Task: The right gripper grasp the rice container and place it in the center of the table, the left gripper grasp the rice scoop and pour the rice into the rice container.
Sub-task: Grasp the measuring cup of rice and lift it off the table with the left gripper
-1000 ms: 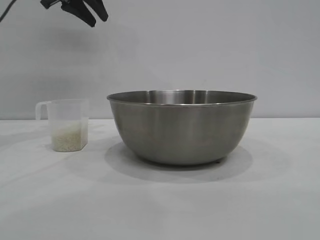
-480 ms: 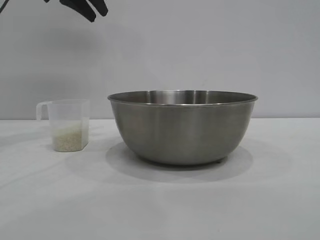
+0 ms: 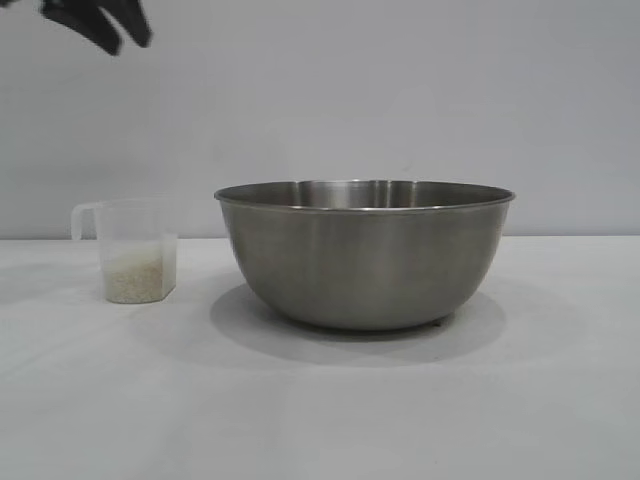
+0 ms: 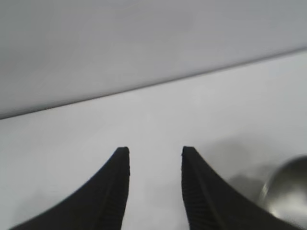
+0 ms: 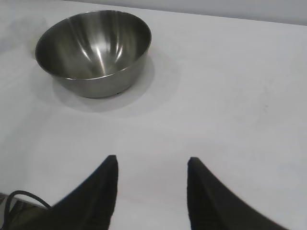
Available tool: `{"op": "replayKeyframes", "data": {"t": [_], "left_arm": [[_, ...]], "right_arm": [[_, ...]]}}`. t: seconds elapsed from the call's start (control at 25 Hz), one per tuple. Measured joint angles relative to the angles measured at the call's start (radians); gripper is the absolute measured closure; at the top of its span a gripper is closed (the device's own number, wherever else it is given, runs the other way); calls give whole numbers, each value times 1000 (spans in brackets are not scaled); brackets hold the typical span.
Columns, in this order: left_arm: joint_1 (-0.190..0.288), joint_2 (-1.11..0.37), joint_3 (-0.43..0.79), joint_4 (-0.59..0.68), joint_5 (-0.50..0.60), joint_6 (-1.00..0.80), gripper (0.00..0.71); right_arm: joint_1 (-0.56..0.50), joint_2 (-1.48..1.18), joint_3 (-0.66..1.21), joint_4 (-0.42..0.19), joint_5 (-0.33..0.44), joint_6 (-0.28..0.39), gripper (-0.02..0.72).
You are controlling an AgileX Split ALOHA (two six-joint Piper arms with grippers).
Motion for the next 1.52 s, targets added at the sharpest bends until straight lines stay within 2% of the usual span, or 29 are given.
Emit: {"op": "replayKeyframes", "data": {"t": [0.24, 0.32, 0.52, 0.76, 0.84, 1.12, 1.52], "left_arm": [[-9, -80, 269, 452, -217, -386, 485], [-9, -82, 336, 524, -310, -446, 485], [-9, 10, 424, 547, -517, -479, 485], [-9, 261, 425, 547, -790, -480, 485], [-9, 342, 425, 549, -849, -495, 485], [-9, 485, 416, 559, -875, -542, 485], [-9, 603, 308, 567, -878, -551, 485]], "right_arm": [[0, 0, 0, 0, 0, 0, 421], [0, 0, 0, 0, 0, 0, 421], [0, 0, 0, 0, 0, 0, 421], [0, 0, 0, 0, 0, 0, 421], [0, 0, 0, 0, 0, 0, 421], [0, 0, 0, 0, 0, 1, 421], [0, 0, 0, 0, 0, 1, 421]]}}
